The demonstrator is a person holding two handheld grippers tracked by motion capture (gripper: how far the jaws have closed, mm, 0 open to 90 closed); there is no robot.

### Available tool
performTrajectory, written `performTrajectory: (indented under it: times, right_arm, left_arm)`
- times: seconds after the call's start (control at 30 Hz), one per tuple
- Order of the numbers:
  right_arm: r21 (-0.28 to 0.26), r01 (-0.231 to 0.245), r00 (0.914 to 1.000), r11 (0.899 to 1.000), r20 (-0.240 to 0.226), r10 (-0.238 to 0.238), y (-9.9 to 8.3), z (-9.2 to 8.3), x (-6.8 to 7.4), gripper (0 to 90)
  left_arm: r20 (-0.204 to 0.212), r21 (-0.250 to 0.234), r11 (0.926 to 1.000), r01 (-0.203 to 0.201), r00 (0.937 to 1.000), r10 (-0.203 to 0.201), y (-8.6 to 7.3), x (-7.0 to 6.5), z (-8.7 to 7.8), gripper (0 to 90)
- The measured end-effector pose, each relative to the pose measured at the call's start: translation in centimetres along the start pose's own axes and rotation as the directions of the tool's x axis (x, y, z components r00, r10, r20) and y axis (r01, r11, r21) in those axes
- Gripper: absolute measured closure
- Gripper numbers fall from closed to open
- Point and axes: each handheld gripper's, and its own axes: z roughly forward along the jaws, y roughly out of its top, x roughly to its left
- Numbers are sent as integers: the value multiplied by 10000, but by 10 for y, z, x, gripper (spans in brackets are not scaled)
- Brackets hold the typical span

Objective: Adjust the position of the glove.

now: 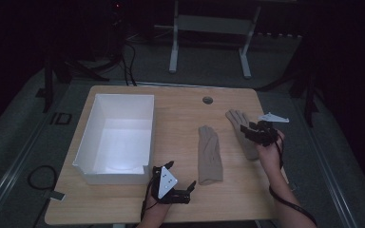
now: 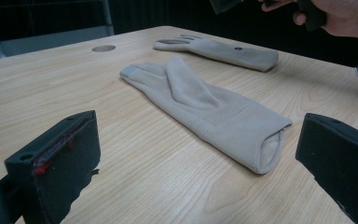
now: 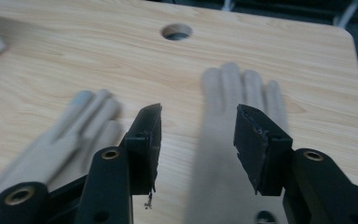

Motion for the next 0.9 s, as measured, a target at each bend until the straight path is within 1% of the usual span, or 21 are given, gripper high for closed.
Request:
performTrajectory:
  times: [0.07, 0.13, 0.2, 0.27, 0.33, 0.43, 0.47, 0.53, 0.57, 0.63, 0.77, 0.83, 0.9]
  right_arm:
    - [77, -18, 10000, 10000, 86, 17, 1, 4, -7, 502]
    - [198, -218, 9997, 9996, 72, 217, 1, 7, -14, 482]
    - [244, -486, 9988, 9985, -55, 488, 1, 10, -18, 449]
    - [317, -366, 9993, 9988, -6, 366, 0, 14, -21, 440]
    - [492, -274, 9995, 9984, 147, 267, -2, 19, -24, 441]
    - [738, -243, 9995, 9970, 230, 227, -7, 28, -30, 441]
    - [873, -192, 9997, 9960, 178, 177, -10, 31, -31, 440]
    - [1127, 91, 9994, 9936, 321, -127, -15, 39, -32, 441]
    - [1270, 38, 9993, 9919, 365, -85, -17, 43, -33, 441]
    - [1262, -75, 9991, 9920, 421, 22, -18, 47, -37, 453]
    - [1310, -48, 9990, 9914, 449, -11, -19, 54, -39, 452]
    - [1370, -181, 9992, 9904, 388, 129, -21, 58, -40, 450]
    - [1496, -110, 9991, 9887, 415, 48, -24, 62, -40, 444]
  left_arm:
    - [12, -11, 10000, -40, 10000, 40, 0, 0, 0, 3]
    - [7, -9, 10000, -26, 10000, 26, 0, 0, 0, 3]
    - [-5, -18, 10000, 9, 10000, -9, 0, 0, 0, 3]
    - [8, -21, 10000, 53, 10000, -53, 0, 1, 0, 3]
    - [7, -38, 10000, 56, 10000, -56, 0, 1, 0, 3]
    - [-9, -42, 10000, 51, 10000, -51, 0, 0, 0, 3]
    - [-9, -49, 10000, 55, 10000, -55, 0, 0, 0, 3]
    - [0, -41, 10000, 67, 10000, -67, 0, 1, 0, 3]
    - [0, -41, 10000, 72, 10000, -72, 0, 1, 0, 3]
    - [4, -34, 10000, 64, 10000, -64, 0, 0, 0, 3]
    - [1, -28, 10000, 49, 10000, -49, 0, 0, 0, 3]
    - [-4, -23, 10000, 56, 10000, -56, 0, 0, 0, 3]
    - [1, -24, 10000, 54, 10000, -54, 0, 1, 0, 3]
